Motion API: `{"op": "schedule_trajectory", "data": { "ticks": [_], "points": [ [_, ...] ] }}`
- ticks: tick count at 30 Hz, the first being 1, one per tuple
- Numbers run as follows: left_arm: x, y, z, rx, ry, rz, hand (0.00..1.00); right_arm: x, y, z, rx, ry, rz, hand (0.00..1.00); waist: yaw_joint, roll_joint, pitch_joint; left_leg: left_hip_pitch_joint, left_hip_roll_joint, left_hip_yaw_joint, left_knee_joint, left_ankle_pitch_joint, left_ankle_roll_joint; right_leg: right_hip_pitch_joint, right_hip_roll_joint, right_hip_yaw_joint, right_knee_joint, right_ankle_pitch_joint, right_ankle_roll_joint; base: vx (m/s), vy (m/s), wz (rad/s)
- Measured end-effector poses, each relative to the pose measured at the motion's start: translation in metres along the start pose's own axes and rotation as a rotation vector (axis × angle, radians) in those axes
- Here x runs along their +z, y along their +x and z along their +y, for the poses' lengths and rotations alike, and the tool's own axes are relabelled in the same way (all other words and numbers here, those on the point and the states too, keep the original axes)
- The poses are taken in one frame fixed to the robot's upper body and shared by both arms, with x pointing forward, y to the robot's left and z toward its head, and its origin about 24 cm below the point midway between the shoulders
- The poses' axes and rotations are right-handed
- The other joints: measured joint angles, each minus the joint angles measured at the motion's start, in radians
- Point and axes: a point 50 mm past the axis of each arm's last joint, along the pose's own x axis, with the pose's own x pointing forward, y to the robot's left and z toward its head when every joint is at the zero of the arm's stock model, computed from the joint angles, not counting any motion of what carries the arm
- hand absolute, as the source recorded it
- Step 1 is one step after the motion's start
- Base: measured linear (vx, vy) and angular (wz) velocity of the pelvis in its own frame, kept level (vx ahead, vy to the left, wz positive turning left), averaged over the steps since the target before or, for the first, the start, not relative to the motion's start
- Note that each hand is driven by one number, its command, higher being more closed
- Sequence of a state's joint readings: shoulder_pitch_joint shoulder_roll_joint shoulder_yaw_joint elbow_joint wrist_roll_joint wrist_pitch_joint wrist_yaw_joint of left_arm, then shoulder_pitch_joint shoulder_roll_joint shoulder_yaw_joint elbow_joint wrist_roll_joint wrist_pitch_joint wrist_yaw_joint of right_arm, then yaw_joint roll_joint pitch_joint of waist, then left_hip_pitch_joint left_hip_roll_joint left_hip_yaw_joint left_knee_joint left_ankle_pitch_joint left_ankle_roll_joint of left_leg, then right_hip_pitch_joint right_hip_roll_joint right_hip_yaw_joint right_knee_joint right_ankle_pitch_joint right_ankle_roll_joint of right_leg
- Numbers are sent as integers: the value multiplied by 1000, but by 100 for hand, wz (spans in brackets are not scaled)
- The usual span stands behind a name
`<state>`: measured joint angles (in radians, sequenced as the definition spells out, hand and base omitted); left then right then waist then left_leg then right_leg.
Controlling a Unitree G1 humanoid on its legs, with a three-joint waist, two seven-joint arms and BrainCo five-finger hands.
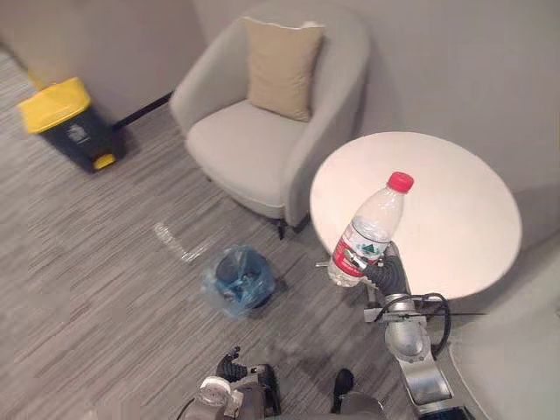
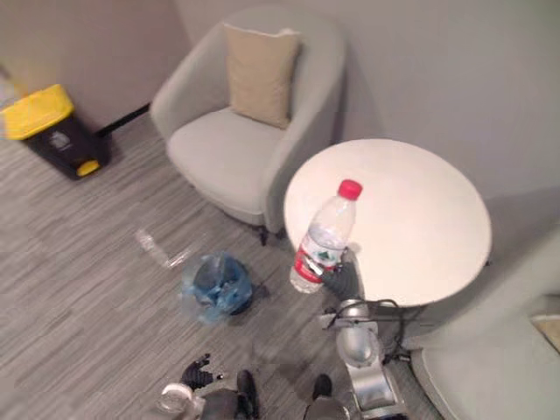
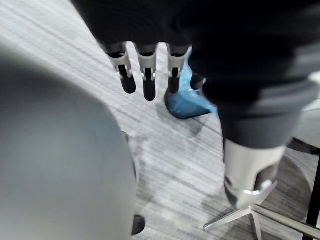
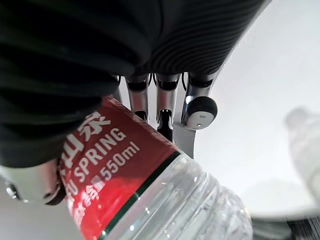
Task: Gather rubbish on tea table into small bin, then transfer packed bag to large trash can.
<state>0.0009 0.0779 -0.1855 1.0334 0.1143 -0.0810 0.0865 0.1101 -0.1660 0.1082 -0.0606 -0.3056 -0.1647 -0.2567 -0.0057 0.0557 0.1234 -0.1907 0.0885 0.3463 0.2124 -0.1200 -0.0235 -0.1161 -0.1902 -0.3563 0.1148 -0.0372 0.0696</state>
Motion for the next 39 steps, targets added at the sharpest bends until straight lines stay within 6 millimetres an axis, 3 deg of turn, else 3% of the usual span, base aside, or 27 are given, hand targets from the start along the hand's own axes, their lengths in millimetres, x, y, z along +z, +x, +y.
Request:
{"op": "schedule_trajectory", "data": {
  "ticks": [3,5,9,12,13,16,18,19,20,21,22,24,28,29,33,34,35,36,37,39],
  "points": [
    [-1,0,8,27,6,-1,0,-3,-1,8,4,27,33,100,11,-34,6,3,-40,-32,-23,8,2,25,-14,-3,-36,22,30,-22,145,46],
    [-1,0,8,26,10,-3,0,-3,-2,15,24,44,42,100,9,-36,6,-8,-59,-54,20,-29,28,48,-32,-1,-28,12,50,-22,160,37],
    [0,0,9,35,-3,-16,0,1,-3,25,67,51,28,100,14,-29,10,-45,-68,-59,145,-130,51,20,-63,50,86,-68,87,0,152,8],
    [-1,0,13,48,-5,-11,0,1,-5,29,85,52,29,100,-2,-39,13,-50,-109,-92,161,-151,64,-24,-65,149,161,-131,43,133,108,32],
    [-1,0,14,54,-12,-12,0,0,-5,28,93,41,32,100,-9,-40,18,-42,-119,-120,152,-148,87,-47,-37,210,198,-171,29,125,17,37],
    [-1,0,14,56,-15,-8,0,-7,-4,32,114,34,56,100,-11,-40,23,8,-113,-161,107,-141,85,-59,40,214,209,-189,15,208,0,41],
    [-5,-1,12,51,-16,11,0,-17,-6,34,129,18,97,100,-12,-33,30,94,-99,-199,45,-133,73,-80,122,210,211,-193,1,333,-61,61],
    [-8,-1,12,48,-13,26,0,-19,-8,35,135,17,109,100,-14,-35,29,130,-99,-226,12,-128,63,-107,153,212,177,-165,-18,407,-117,84],
    [-8,-1,12,48,-12,30,0,-20,-8,34,134,17,111,100,-16,-44,29,150,-108,-252,4,-129,60,-111,161,222,118,-65,-49,349,-122,87],
    [-9,-1,12,48,-12,35,0,-21,-9,33,132,12,114,100,-23,-40,31,158,-110,-271,3,-132,57,-106,161,211,108,-35,-70,274,-112,66],
    [-9,-1,7,39,-20,35,0,-23,-9,29,129,0,119,100,-25,-25,22,157,-97,-281,0,-130,50,-83,167,196,91,-23,-78,360,-97,34],
    [-8,-1,5,37,-27,32,0,-18,-7,26,136,-10,90,100,-12,-11,20,170,-83,-274,-23,-99,-2,-66,174,190,79,-21,-87,382,-83,18],
    [-13,-3,9,47,-24,40,0,-20,-8,21,115,-8,98,100,-21,-30,23,149,-60,-229,47,-121,-60,45,148,201,53,-20,-88,266,28,36],
    [-12,-3,9,46,-22,39,0,-19,-8,20,116,-8,93,100,-21,-28,21,129,-30,-207,55,-65,-67,51,156,200,53,-24,-86,218,93,10],
    [-3,0,13,60,-30,7,0,-11,-11,26,139,9,64,100,-6,-30,27,4,-16,-148,394,-61,-49,109,129,229,3,-33,-77,134,96,-17],
    [0,1,15,68,-40,-2,0,-9,-10,28,141,19,57,100,5,-39,38,-48,-9,-140,459,-124,-12,121,105,266,0,-34,-77,122,194,-37],
    [2,1,15,69,-39,-5,0,-7,-8,29,141,20,48,100,5,-37,38,-58,-7,-149,423,-165,5,119,98,287,4,-34,-76,137,227,-46],
    [5,2,14,65,-33,-15,0,-4,-2,27,127,23,31,100,-1,-20,51,-56,15,-182,263,-131,-19,117,93,299,23,-38,-63,146,245,-41],
    [3,1,10,48,-21,-10,0,-7,-1,21,113,7,33,100,-6,8,48,-40,52,-226,104,-6,-67,118,106,303,46,-73,-8,143,229,-41],
    [7,2,16,61,1,-28,0,-9,-1,22,102,16,54,100,-4,-34,62,-20,-1,-215,94,-11,-60,101,57,326,56,-101,22,100,172,-25]
  ]
}}
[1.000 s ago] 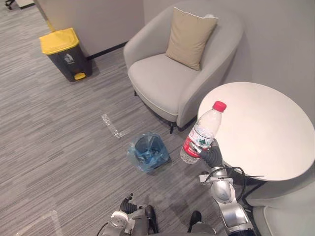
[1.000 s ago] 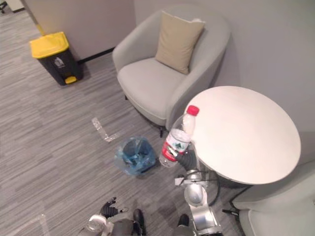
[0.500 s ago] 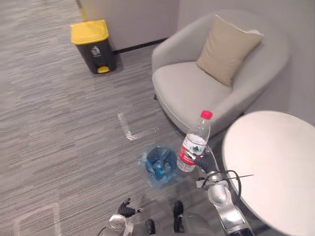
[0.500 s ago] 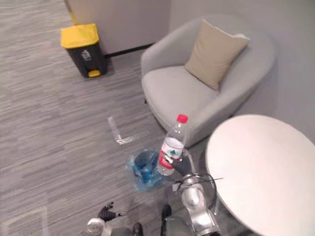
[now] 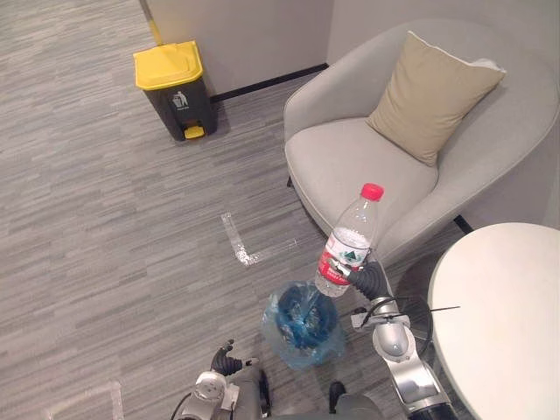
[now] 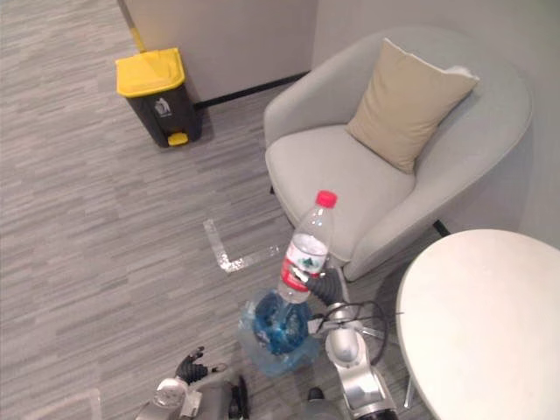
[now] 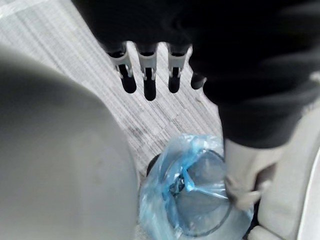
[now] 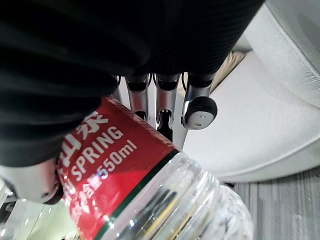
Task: Gather rubbish on tea table into small bin, then transfer packed bag to large trash can.
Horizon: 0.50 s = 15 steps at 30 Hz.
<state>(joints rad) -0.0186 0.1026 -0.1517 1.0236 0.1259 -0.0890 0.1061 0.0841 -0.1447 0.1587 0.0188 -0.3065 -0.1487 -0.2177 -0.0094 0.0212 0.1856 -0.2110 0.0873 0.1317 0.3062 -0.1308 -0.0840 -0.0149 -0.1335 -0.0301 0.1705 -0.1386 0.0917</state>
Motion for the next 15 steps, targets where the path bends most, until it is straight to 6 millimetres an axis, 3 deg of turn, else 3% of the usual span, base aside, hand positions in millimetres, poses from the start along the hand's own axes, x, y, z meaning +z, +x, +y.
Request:
{"op": "schedule_trajectory", "data": {
  "ticks": [3,8,12,15],
  "points": [
    [1,1,4,1,27,-1,0,-1,-2,2,12,0,7,100,-6,-9,-1,0,-26,19,-9,0,5,-9,-25,20,0,12,6,79,149,-10],
    [-2,1,12,15,52,6,0,-2,1,11,57,-13,3,100,-4,-8,0,-2,-7,47,-27,-2,9,-40,-10,55,1,20,17,14,0,-22],
    [12,5,12,24,50,-27,0,-1,20,16,120,-80,-25,100,-6,25,46,-83,24,72,-20,7,18,-169,23,89,58,40,8,-69,-36,-36],
    [31,10,17,54,27,-74,0,6,41,11,138,-148,-72,100,-4,31,97,-166,26,77,-1,24,28,-270,24,103,104,40,8,-138,5,-13]
  ]
}}
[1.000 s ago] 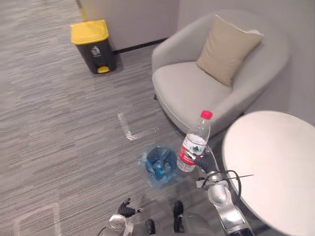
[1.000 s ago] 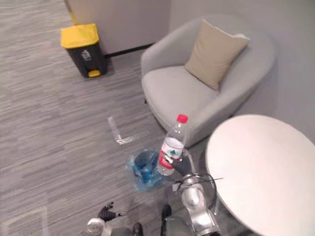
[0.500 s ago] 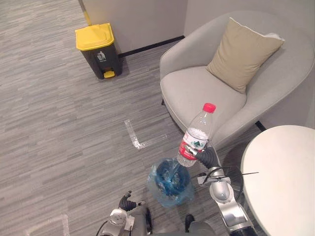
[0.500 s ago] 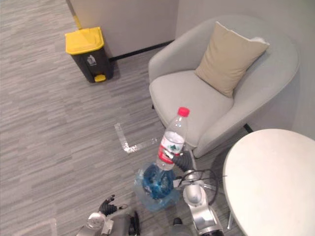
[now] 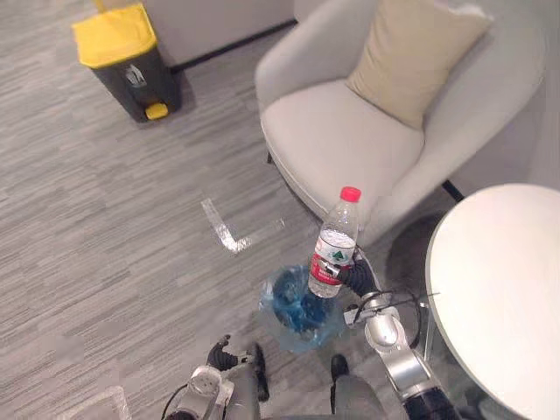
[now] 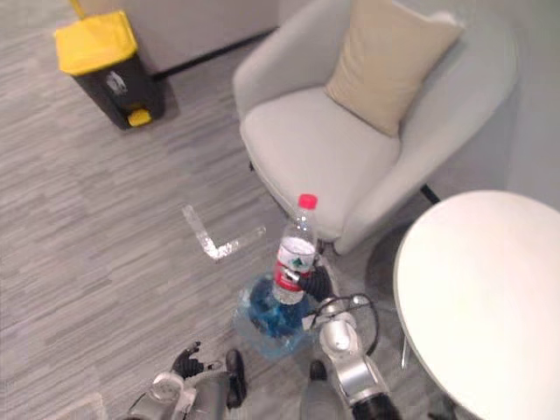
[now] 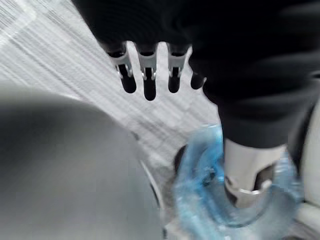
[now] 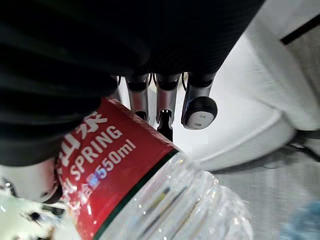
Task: Gather rubbish on tea table into small bin, then transfer packed bag to large trash can.
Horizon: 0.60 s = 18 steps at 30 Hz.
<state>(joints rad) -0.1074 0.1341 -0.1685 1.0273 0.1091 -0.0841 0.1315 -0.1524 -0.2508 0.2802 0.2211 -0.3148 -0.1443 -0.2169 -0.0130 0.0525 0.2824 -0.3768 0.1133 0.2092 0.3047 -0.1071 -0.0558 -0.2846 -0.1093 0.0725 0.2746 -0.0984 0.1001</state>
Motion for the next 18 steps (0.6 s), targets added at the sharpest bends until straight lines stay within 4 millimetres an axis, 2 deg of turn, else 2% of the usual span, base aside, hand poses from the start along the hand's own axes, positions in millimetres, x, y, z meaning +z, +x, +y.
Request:
{"op": "schedule_trajectory", "data": {
  "ticks": [4,8,10,11,12,13,15,18],
  "points": [
    [32,8,11,68,-140,-89,0,18,26,-19,-47,-59,-78,100,22,1,74,-148,16,-1,70,13,11,-143,3,6,60,0,0,-188,11,-4],
    [64,11,16,104,-243,-184,0,38,42,-30,-88,-79,-151,100,38,0,95,-277,27,-9,131,21,21,-272,5,-4,130,-2,1,-175,15,1],
    [98,12,20,116,-318,-285,0,54,51,-41,-130,-97,-214,100,54,-1,101,-394,31,-21,183,25,26,-385,4,-14,192,-25,10,-229,-8,6],
    [105,11,22,125,-332,-306,0,57,53,-43,-139,-99,-225,100,55,-2,104,-417,31,-26,193,25,27,-401,3,-17,200,-33,14,-200,-28,15],
    [120,10,27,142,-362,-358,0,67,58,-46,-158,-102,-252,100,59,-10,122,-460,32,-30,210,30,29,-439,-2,-25,218,-53,18,-144,-24,8],
    [125,10,29,146,-369,-373,0,70,60,-48,-163,-104,-262,100,60,-11,129,-471,33,-32,213,31,28,-453,-3,-28,227,-53,18,-221,-37,11],
    [147,6,37,170,-409,-449,0,85,69,-55,-198,-110,-310,100,63,-14,145,-564,38,-48,230,42,24,-551,-3,-46,285,-57,11,-170,-26,21],
    [161,3,43,183,-439,-499,0,95,78,-61,-230,-117,-331,100,68,-25,154,-642,56,-32,237,67,27,-637,-12,-69,339,-68,2,-96,-25,25]
  ]
}}
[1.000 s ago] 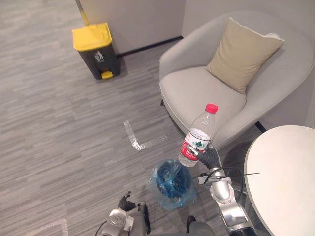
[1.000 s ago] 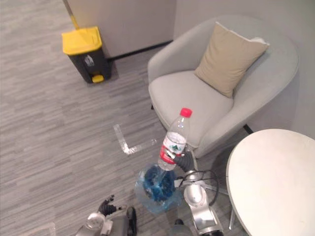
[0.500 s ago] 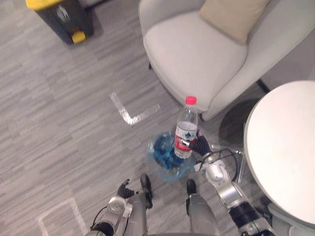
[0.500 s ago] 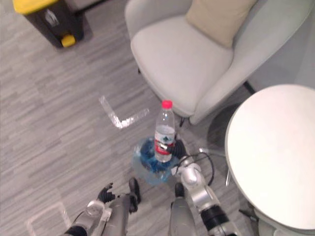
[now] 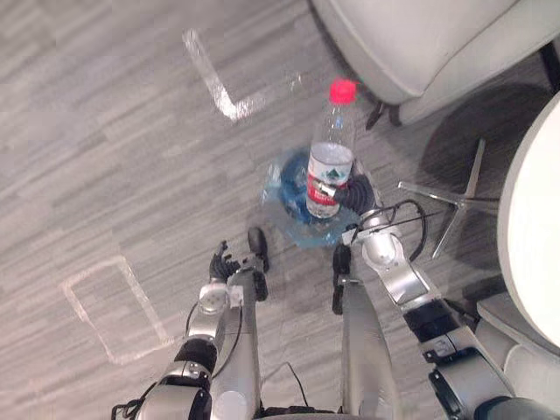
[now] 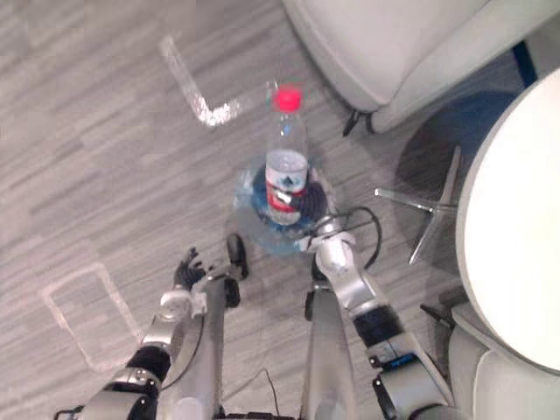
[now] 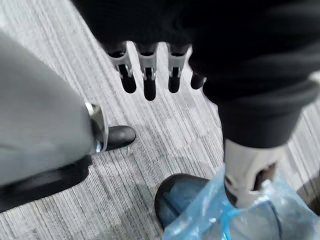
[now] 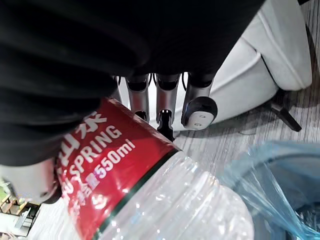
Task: Gather rubbish on tea table into small bin, then transfer packed bag to large trash can.
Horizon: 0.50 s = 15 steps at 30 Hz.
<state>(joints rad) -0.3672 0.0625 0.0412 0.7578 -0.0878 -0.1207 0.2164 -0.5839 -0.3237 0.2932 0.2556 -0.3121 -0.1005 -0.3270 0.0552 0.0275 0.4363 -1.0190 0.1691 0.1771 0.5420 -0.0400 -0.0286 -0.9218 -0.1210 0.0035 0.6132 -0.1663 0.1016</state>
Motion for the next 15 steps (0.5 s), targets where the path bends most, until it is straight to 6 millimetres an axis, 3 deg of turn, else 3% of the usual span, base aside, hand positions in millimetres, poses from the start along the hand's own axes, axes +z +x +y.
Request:
{"op": "schedule_trajectory", "data": {
  "ticks": [6,14,15],
  "points": [
    [20,4,1,28,-50,-70,0,-4,23,-1,-34,-26,50,100,13,-3,2,-123,9,-1,20,46,11,-128,-7,-22,72,-16,-4,-20,-18,15],
    [38,10,-4,19,-64,-125,0,-28,23,7,-15,-73,173,100,21,-17,18,-193,8,-24,51,50,8,-202,-16,-44,144,-50,-15,9,-24,8],
    [40,11,-5,18,-65,-131,0,-31,23,6,-14,-89,181,0,21,-17,18,-197,8,-26,51,46,6,-207,-17,-47,150,-53,-17,0,-18,7]
  ]
}}
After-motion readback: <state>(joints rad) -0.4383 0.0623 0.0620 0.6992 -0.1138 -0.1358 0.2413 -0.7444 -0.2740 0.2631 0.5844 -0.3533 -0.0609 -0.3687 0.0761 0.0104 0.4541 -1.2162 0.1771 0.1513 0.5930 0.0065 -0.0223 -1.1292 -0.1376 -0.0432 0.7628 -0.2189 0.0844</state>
